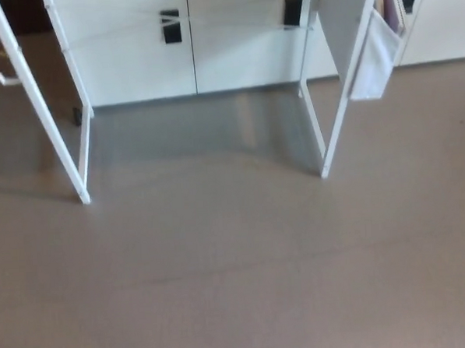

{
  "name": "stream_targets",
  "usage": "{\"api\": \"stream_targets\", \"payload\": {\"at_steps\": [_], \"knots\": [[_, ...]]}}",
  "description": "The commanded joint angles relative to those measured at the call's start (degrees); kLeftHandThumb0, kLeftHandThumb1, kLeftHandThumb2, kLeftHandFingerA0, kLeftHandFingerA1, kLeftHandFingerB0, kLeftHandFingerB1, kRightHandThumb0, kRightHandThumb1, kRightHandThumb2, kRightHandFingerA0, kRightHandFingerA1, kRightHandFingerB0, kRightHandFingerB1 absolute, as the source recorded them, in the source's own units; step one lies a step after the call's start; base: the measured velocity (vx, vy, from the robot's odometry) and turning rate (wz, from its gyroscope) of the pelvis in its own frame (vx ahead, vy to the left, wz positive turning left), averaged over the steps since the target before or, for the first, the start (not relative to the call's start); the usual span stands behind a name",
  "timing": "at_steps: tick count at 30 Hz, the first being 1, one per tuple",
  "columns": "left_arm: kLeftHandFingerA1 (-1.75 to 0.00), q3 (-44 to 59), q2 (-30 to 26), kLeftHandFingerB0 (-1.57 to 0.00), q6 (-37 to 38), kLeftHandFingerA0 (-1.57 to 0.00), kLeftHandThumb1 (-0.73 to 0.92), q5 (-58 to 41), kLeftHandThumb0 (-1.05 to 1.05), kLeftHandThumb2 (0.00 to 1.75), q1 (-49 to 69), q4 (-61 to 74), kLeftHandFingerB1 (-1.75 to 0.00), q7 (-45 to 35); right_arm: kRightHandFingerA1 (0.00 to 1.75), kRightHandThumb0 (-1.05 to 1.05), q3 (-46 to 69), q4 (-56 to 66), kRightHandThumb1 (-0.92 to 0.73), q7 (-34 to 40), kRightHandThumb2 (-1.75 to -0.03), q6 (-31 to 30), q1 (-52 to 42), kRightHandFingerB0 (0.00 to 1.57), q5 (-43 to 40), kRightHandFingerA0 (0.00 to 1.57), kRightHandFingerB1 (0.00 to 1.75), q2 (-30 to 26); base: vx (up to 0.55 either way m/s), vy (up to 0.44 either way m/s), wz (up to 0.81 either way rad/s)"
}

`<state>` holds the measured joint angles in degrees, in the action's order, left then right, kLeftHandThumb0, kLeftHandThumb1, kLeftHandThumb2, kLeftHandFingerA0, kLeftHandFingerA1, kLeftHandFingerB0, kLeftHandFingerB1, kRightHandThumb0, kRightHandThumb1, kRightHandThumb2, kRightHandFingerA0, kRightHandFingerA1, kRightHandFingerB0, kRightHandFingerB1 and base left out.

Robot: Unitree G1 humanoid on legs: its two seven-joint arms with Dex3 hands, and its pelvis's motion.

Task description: The robot walks towards a desk on which a file tray is kept in the middle and a cube is kept to its right. The robot lifts the cube using its right hand and places it on the file tray.

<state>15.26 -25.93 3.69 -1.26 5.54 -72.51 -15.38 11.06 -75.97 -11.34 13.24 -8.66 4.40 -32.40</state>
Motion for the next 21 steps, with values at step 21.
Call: {"api": "stream_targets", "payload": {"at_steps": [21], "knots": [[-0.3, -0.4, -0.93, 0.0, 0.09, 0.0, 0.67, -1.14, -0.86, 1.01, -1.43, -0.55, -0.04, 0.73, 0.51, -0.8, 3.57, 0.34, -0.53, -0.59, -0.88, -0.52, 0.79, 0.0, -3.21, 0.25, 0.19, 0.93, 0.52, -0.058, 0.0]]}}
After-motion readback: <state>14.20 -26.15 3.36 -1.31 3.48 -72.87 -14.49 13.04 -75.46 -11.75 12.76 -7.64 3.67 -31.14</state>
